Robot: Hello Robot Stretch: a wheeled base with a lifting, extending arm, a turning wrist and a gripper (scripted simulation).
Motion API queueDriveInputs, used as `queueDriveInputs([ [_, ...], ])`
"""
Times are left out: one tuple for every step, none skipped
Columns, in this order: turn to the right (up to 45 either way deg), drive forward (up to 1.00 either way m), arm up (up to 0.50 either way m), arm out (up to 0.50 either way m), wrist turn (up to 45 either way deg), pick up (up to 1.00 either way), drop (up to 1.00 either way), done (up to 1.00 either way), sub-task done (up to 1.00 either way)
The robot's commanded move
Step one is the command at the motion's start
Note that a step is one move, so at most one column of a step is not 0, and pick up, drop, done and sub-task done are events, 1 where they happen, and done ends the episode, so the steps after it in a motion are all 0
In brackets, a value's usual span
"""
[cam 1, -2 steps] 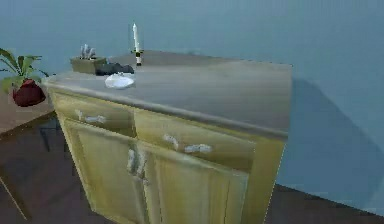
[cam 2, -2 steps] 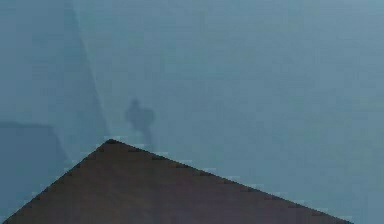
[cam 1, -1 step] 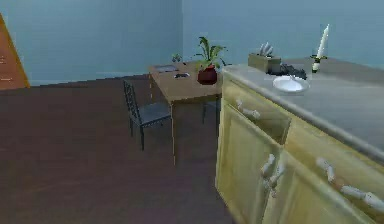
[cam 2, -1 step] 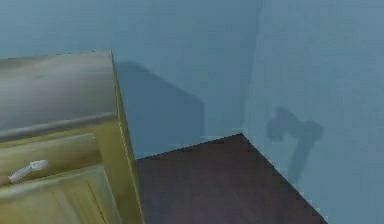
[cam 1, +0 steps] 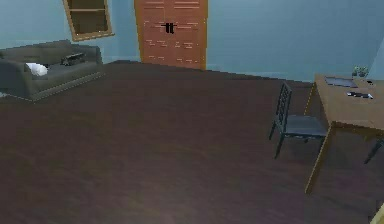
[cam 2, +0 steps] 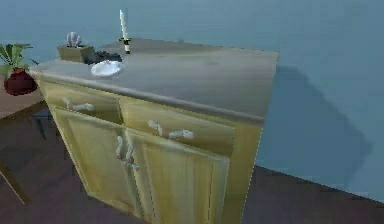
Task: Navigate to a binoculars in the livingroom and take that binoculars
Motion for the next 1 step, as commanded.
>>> queueDriveInputs([
  [-18.0,0.0,0.0,0.0,0.0,0.0,0.0,0.0,0.0],
])
